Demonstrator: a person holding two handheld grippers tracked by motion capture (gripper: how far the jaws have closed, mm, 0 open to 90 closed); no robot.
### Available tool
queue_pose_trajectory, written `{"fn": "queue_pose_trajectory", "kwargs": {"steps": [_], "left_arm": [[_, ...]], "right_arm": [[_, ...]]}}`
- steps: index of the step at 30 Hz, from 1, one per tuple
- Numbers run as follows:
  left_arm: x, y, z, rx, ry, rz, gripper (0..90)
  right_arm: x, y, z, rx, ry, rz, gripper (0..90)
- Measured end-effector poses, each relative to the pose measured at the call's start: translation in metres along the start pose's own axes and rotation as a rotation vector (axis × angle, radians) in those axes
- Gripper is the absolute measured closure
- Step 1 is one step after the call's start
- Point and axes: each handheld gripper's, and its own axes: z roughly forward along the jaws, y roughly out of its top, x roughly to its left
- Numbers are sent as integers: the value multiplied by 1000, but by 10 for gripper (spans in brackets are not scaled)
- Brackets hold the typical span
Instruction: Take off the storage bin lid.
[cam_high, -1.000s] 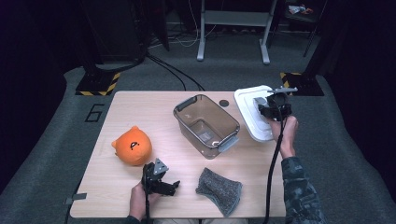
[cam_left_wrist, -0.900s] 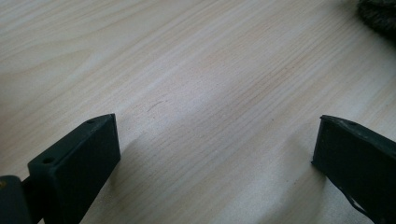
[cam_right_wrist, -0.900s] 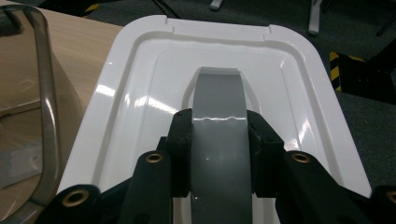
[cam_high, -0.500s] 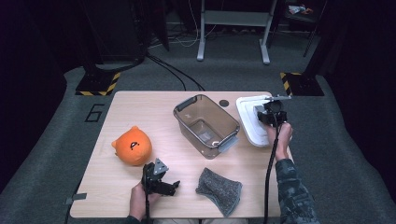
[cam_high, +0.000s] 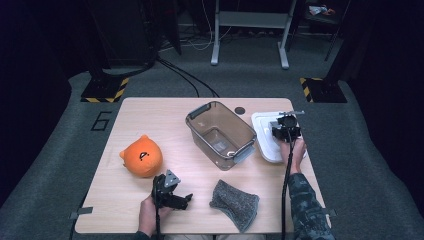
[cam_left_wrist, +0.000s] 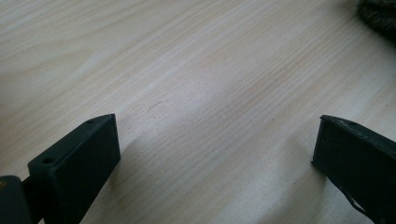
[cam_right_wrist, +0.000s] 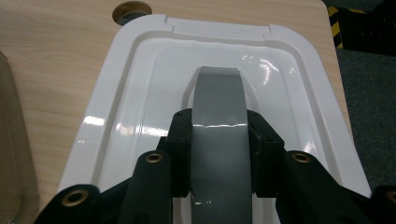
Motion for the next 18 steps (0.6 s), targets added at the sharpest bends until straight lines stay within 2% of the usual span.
{"fn": "queue_pose_trajectory", "kwargs": {"steps": [4,8,18], "left_arm": [[0,0,0,-1,1,0,4],[0,0,0,0,0,0,4],[0,0,0,0,0,2,4]], "right_arm": [[1,-6,9,13,-8,-1,660],[2,-10,15,25,-8,21,660],[4,-14,25,62,-17,15,659]]}}
